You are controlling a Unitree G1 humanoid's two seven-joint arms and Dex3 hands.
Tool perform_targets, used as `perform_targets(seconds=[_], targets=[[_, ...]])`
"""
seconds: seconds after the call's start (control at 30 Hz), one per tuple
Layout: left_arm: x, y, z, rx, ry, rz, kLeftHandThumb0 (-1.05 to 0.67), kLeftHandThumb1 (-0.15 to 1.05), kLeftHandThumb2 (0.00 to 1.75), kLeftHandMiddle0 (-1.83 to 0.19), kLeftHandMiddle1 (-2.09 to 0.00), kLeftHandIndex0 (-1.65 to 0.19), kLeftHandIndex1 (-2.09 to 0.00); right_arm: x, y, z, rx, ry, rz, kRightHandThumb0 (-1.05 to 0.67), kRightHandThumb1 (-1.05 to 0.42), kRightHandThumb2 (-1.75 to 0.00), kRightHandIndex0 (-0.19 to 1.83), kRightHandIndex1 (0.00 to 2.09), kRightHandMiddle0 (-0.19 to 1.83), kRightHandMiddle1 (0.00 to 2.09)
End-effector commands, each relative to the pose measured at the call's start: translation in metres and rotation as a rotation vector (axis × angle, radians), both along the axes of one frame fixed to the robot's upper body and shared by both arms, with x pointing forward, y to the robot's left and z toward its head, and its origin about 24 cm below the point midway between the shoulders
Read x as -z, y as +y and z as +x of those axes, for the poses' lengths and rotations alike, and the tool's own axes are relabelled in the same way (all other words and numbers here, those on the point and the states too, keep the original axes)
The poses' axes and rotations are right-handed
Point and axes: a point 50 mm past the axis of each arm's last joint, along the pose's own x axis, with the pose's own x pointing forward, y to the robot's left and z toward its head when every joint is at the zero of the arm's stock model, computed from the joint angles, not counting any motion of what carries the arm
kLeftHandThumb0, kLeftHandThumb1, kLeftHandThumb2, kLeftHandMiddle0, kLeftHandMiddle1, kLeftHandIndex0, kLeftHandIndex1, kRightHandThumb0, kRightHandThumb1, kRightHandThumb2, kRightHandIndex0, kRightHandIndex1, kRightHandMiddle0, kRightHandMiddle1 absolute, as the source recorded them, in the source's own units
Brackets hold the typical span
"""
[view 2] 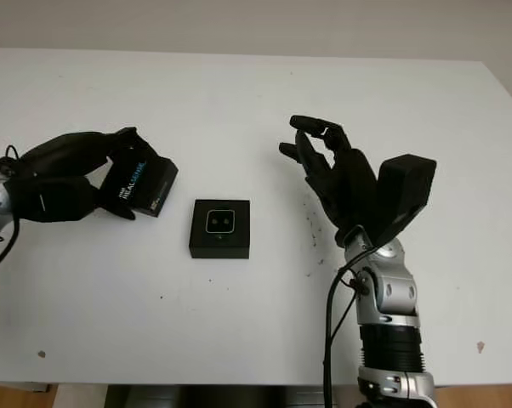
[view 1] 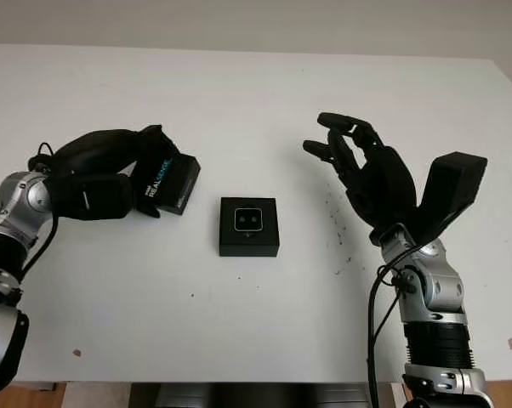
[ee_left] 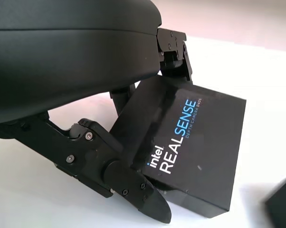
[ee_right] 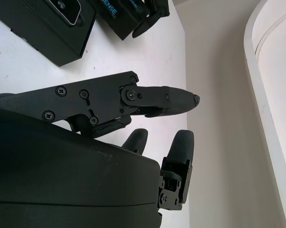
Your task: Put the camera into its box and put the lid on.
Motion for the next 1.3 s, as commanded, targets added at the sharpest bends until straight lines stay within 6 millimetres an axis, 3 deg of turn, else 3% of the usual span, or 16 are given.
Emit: perform_targets(seconds=[0.0, 0.27, 0.43, 0.57, 0.9, 1.1, 1.27], targets=[[-0.006, -0.002, -0.002, 0.006, -0.025, -0.035, -0.42, 1.05, 0.06, -0.10, -1.65, -0.02, -1.61, -0.002, 0.000, -0.002, -0.003, -0.015, 0.003, -0.45, -1.05, -0.36, 0.02, 1.06, -0.11, 1.32], [-0.014, -0.006, -0.006, 0.007, 0.016, -0.174, -0.45, 1.05, 0.08, -0.07, -1.83, 0.00, -1.65, -0.002, 0.001, -0.002, -0.005, -0.010, 0.011, -0.45, -1.05, -0.36, 0.02, 1.07, -0.12, 1.34], [-0.026, -0.012, -0.011, -0.043, 0.059, -0.211, -0.47, 1.05, 0.20, 0.01, -2.02, 0.02, -1.76, -0.002, 0.003, -0.003, -0.001, 0.001, 0.004, -0.46, -1.05, -0.35, 0.03, 1.06, -0.11, 1.34], [-0.040, -0.018, -0.017, -0.119, 0.095, -0.215, -0.49, 1.05, 0.31, -0.07, -1.96, 0.00, -1.85, -0.002, 0.005, -0.004, -0.003, 0.009, 0.010, -0.46, -1.05, -0.35, 0.03, 1.06, -0.11, 1.33], [-0.070, -0.029, -0.034, -0.218, 0.277, -0.037, -0.47, 1.05, 0.34, -0.22, -1.78, -0.10, -1.74, 0.001, 0.012, -0.005, -0.012, 0.013, 0.009, -0.47, -1.05, -0.33, 0.02, 1.05, -0.10, 1.32], [-0.076, -0.035, -0.037, -0.242, 0.333, -0.015, -0.40, 1.05, 0.32, -0.32, -1.90, -0.21, -1.81, 0.003, 0.018, -0.005, -0.006, 0.010, 0.018, -0.47, -1.05, -0.33, 0.04, 1.08, -0.09, 1.34], [-0.078, -0.039, -0.039, -0.237, 0.365, -0.011, -0.34, 1.05, 0.32, -0.32, -1.98, -0.20, -1.84, 0.005, 0.020, -0.006, 0.002, 0.016, 0.031, -0.47, -1.05, -0.31, 0.04, 1.11, -0.10, 1.35]])
